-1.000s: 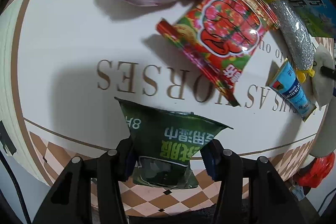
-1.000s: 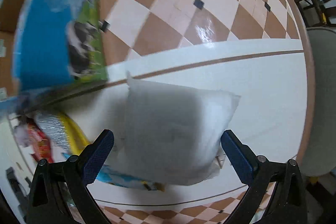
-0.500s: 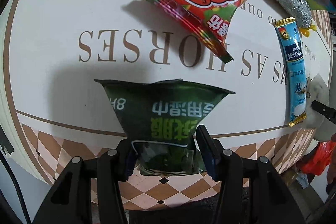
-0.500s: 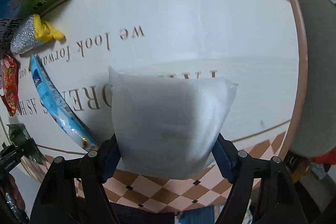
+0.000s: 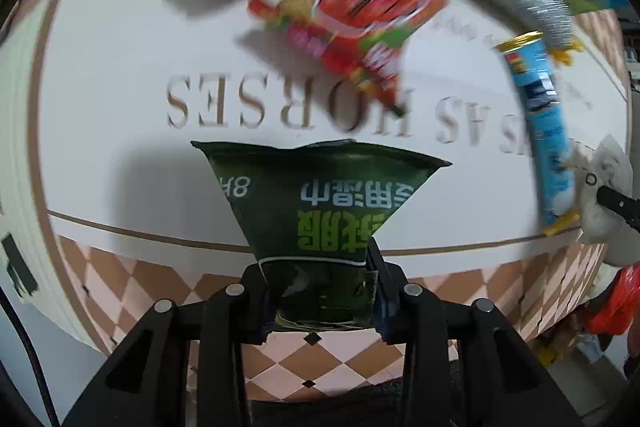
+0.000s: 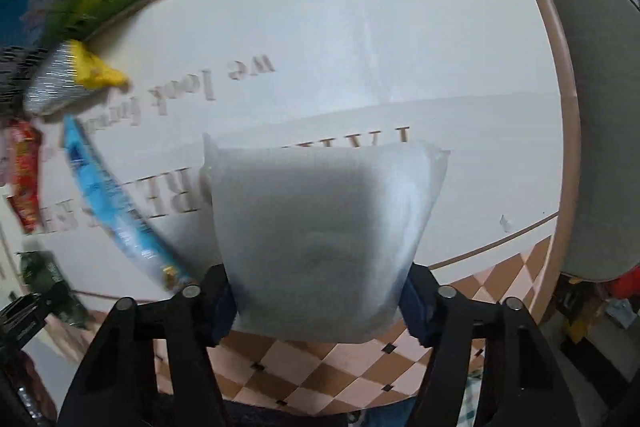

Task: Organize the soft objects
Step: 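Lower both bags into the box and open both tools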

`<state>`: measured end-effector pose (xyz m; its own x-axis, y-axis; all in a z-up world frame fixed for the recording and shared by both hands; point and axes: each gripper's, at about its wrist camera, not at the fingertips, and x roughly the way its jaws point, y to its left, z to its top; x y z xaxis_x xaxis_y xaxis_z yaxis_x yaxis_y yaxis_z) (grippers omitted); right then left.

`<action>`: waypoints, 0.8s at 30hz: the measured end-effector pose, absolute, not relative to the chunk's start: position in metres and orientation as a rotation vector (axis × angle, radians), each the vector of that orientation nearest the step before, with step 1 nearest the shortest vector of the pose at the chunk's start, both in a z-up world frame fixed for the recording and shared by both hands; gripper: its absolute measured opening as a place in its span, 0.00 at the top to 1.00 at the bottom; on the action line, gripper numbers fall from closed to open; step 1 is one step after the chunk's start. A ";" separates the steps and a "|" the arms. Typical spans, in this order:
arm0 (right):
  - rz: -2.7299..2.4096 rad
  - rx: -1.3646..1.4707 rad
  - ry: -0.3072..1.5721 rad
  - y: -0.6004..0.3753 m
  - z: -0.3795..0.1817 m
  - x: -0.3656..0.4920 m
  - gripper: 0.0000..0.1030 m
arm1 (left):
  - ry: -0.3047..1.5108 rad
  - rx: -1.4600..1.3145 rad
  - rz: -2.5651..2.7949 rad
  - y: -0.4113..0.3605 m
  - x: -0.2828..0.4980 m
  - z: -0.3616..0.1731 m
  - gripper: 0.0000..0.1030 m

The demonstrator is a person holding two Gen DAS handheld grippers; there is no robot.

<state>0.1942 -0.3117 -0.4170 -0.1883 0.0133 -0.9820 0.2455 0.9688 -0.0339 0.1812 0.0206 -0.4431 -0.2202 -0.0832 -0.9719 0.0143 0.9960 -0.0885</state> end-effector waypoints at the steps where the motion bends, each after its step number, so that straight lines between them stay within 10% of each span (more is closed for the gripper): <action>1: -0.186 0.217 1.746 -0.309 -0.410 0.193 0.35 | 1.772 -0.056 -0.103 0.017 0.182 -0.432 0.67; 13: 0.175 0.214 1.425 -0.221 -0.222 0.273 0.35 | 1.534 -0.080 -0.281 -0.008 0.303 -0.275 0.67; 24: 0.160 0.195 1.474 -0.151 -0.252 0.423 0.35 | 1.719 -0.060 -0.250 0.005 0.441 -0.348 0.67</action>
